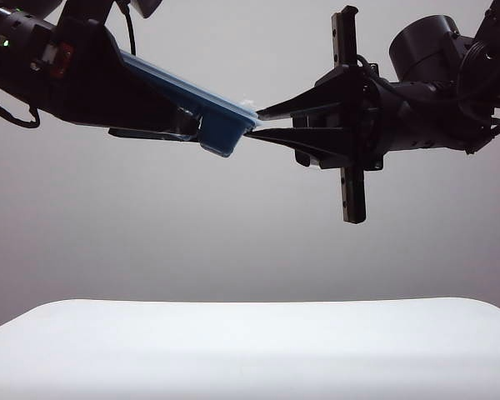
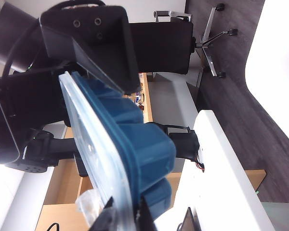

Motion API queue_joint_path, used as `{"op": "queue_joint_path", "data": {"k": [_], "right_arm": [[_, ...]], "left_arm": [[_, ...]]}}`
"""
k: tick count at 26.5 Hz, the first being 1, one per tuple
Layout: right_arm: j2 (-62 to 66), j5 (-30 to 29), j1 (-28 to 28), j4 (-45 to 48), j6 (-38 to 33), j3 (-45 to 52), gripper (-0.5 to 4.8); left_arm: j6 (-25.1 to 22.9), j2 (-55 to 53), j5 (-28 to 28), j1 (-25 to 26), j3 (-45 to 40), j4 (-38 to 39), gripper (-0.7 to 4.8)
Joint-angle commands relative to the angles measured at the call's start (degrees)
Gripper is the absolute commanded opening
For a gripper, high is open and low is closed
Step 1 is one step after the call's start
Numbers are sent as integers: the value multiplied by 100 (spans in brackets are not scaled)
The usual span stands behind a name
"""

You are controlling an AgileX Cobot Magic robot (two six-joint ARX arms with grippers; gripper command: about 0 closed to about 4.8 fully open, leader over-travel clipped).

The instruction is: Pick up the ice cube tray, remove its lid, and then place both the tray and the lid back on the table.

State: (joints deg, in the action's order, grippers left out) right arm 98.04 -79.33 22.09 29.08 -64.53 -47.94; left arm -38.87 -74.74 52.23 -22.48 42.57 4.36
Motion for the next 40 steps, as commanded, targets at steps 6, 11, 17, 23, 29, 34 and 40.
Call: {"op": "queue_joint_path", "data": {"k": [6, 11, 17, 23, 29, 34, 40], "right_arm": [[-15, -26, 0, -107, 186, -11, -6], [-11, -11, 0, -103, 199, -9, -5], [-11, -28, -70, -96, 479, -9, 145], [-13, -28, -498, -98, 494, -9, 158], [-46, -177, -404, -201, 396, -9, 158], [-46, -175, -179, -170, 310, -13, 144], [-48, -155, -116, 216, -83, -17, 143]], "left_arm": [[37, 26, 208, 7, 13, -214, 330], [37, 52, 352, 4, 13, -219, 302], [37, 55, 352, 7, 13, -232, 236], [35, 66, 227, 85, 13, -413, 236], [57, 61, -212, 221, 13, -719, 236], [212, 59, -205, 225, 13, -933, 236], [229, 17, -190, 223, 9, -863, 236]]}}
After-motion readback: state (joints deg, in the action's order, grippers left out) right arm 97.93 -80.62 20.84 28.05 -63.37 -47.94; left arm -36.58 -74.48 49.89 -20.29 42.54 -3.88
